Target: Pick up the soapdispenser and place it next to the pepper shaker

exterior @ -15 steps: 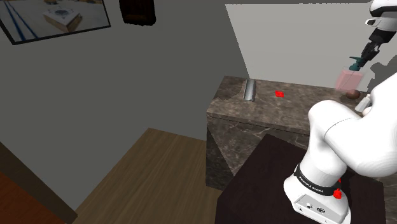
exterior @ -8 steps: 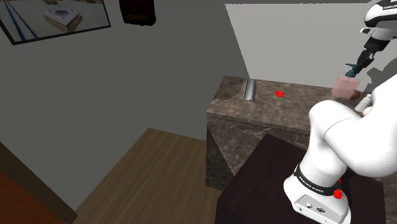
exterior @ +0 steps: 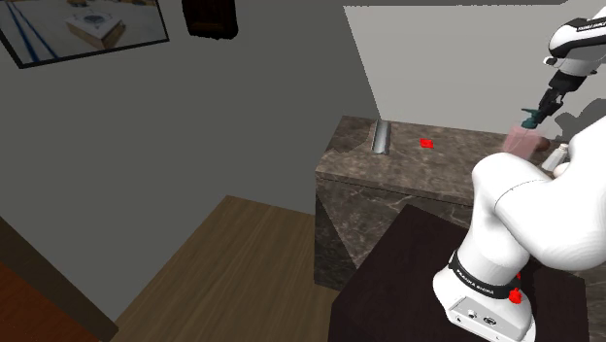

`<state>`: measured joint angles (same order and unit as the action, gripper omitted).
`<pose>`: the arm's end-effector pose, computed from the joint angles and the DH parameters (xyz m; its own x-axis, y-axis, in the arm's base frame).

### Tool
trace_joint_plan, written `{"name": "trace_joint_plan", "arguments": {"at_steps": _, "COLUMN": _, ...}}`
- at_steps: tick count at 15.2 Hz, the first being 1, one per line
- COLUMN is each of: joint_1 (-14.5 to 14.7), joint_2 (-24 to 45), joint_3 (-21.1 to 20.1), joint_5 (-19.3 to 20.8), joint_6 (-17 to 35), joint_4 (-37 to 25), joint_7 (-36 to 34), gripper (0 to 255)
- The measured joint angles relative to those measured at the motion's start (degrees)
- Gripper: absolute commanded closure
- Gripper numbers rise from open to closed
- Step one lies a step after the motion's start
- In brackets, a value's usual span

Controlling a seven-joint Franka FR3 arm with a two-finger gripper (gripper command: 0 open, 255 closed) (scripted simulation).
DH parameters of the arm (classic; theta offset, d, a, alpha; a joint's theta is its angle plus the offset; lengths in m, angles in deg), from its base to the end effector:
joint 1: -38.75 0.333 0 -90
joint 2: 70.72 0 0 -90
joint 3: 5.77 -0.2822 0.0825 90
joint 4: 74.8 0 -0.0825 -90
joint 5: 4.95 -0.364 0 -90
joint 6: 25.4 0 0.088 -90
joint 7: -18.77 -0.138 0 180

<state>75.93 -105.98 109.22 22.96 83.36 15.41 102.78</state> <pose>-0.0091 -0.6347 0.3904 0.9831 0.1607 0.0882 0.1550 -0.9856 0.0680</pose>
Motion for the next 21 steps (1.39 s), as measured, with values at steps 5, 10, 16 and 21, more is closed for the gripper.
{"name": "trace_joint_plan", "arguments": {"at_steps": 5, "joint_1": 0.1, "joint_2": -1.1, "joint_3": 1.0, "joint_5": 1.2, "joint_6": 3.1, "joint_4": 2.5, "joint_7": -0.7, "gripper": 255}}
{"name": "trace_joint_plan", "arguments": {"at_steps": 10, "joint_1": 0.2, "joint_2": -1.7, "joint_3": 1.6, "joint_5": 1.9, "joint_6": 4.5, "joint_4": 3.5, "joint_7": -1.0, "gripper": 255}}
{"name": "trace_joint_plan", "arguments": {"at_steps": 16, "joint_1": 0.2, "joint_2": -1.7, "joint_3": 1.6, "joint_5": 1.9, "joint_6": 4.6, "joint_4": 3.6, "joint_7": -1.0, "gripper": 0}}
{"name": "trace_joint_plan", "arguments": {"at_steps": 21, "joint_1": -0.1, "joint_2": -1.3, "joint_3": 1.2, "joint_5": 1.5, "joint_6": 3.9, "joint_4": 3.2, "joint_7": -0.8, "gripper": 0}}
